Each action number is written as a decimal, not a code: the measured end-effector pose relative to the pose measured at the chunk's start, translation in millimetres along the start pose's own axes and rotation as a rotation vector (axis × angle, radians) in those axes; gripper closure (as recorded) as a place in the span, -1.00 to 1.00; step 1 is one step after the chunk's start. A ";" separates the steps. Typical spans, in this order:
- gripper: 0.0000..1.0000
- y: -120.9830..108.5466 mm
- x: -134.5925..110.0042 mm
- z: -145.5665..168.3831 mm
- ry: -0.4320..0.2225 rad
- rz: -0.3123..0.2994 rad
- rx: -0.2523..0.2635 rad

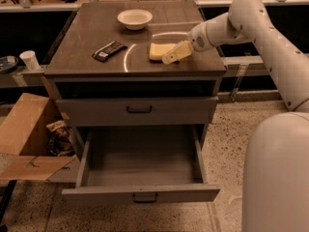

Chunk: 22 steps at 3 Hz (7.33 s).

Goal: Place sponge into middle drawer

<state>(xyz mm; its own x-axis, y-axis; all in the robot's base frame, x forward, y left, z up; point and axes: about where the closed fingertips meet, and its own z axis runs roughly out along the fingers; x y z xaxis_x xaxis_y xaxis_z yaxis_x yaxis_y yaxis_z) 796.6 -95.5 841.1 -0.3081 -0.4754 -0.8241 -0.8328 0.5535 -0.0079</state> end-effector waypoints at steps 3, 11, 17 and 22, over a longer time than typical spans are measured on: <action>0.30 6.5 2.0 6.7 -0.007 -0.021 -0.016; 1.00 161.8 26.5 -29.4 -0.054 -0.114 -0.015; 1.00 287.5 118.4 92.8 0.134 -0.013 -0.173; 0.67 321.3 253.4 242.1 0.250 0.320 -0.250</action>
Offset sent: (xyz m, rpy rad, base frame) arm 0.0022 0.0058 -0.0198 -0.0243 0.0166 0.0275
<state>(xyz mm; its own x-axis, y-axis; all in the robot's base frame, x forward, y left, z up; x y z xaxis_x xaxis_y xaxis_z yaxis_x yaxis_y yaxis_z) 562.3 127.5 492.6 -0.6431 -0.4747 -0.6009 -0.7535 0.5322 0.3860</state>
